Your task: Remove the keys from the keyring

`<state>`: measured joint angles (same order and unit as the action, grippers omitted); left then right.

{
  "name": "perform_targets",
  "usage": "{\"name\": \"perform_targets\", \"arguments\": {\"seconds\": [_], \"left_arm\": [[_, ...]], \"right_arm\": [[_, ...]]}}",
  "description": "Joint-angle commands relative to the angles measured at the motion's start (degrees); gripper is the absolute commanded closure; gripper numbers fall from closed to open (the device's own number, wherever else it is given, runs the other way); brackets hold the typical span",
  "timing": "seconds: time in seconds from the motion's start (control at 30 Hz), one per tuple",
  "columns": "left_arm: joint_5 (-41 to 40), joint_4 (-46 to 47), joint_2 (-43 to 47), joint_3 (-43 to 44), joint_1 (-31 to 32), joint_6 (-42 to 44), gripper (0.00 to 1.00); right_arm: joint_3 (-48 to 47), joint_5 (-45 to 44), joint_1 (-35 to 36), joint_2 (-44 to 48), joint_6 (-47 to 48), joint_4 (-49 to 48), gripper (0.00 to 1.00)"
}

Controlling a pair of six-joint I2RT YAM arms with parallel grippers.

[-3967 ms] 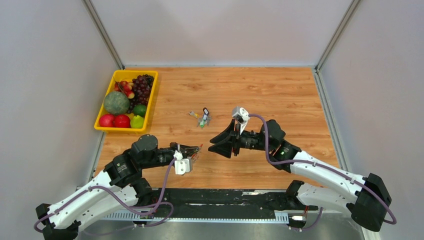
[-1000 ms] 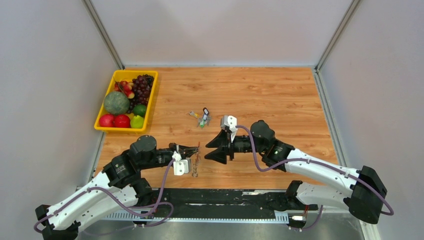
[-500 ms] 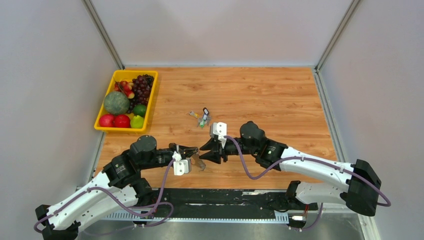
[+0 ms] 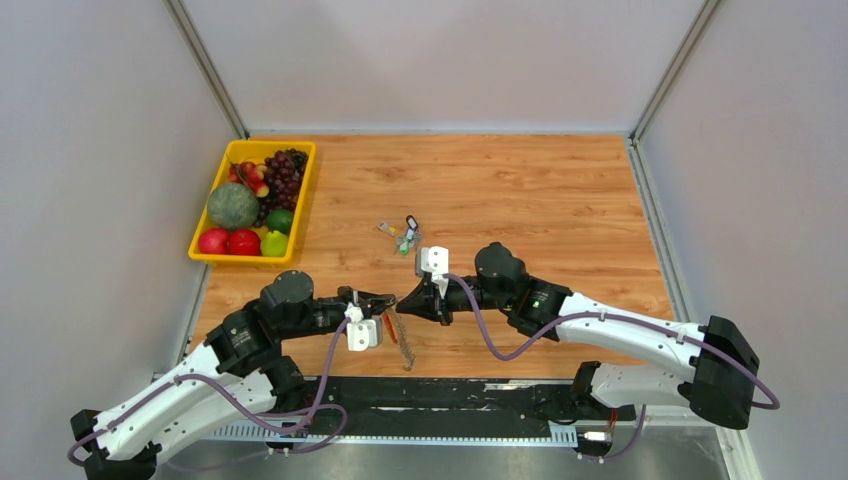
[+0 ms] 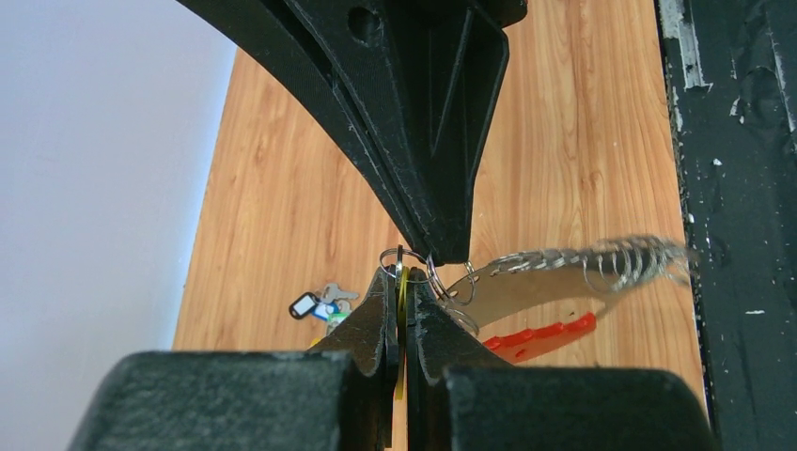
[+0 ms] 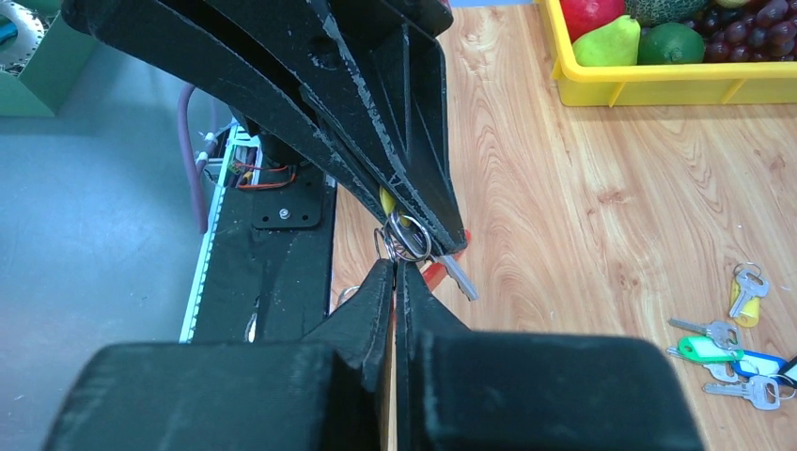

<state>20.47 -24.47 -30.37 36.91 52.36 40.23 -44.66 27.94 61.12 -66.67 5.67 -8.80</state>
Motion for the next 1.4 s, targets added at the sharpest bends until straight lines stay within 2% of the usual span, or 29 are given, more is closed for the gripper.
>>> {"name": "perform_targets", "arguments": {"seconds": [0.0, 0.17, 0.33, 0.7, 0.83, 0.97, 1.23, 1.37], "left_arm": [[0.7, 2.5, 0.4, 0.5, -0.2, 0.6, 1.00], [0.7, 2.4, 0.3, 0.5, -0.2, 0.6, 1.00], [0.7, 2.4, 0.3, 0.6, -0.2, 0.7, 1.00], [0.7, 2.2, 0.5, 0.5, -0.2, 0.7, 1.00], [0.6, 2.3, 0.6, 0.5, -0.2, 0.7, 1.00], [0.4, 2.3, 0.6, 0.5, -0.2, 0.6, 1.00], [-1.8, 2.8, -0.7, 0.0, -0.2, -0.6, 1.00], [-4.1, 4.7, -4.3, -0.1, -0.2, -4.5, 1.00]], "right_arm": [[-1.5, -1.6, 0.4, 1.7, -1.7, -0.2, 1.00], [-0.6, -5.2, -0.2, 3.7, -9.8, -0.6, 1.00], [2.9, -6.4, -1.1, 5.9, -18.0, -5.5, 1.00], [10.9, -5.0, -8.6, 9.0, -35.3, -16.1, 1.00], [10.7, -4.3, -8.7, 8.4, -34.8, -17.0, 1.00], [9.6, -8.5, -9.0, 9.4, -29.7, -10.7, 1.00], [8.9, -17.2, -15.0, 9.5, -25.1, -3.0, 1.00], [9.0, -18.0, -18.3, 9.4, -24.7, -1.6, 1.00]]}}
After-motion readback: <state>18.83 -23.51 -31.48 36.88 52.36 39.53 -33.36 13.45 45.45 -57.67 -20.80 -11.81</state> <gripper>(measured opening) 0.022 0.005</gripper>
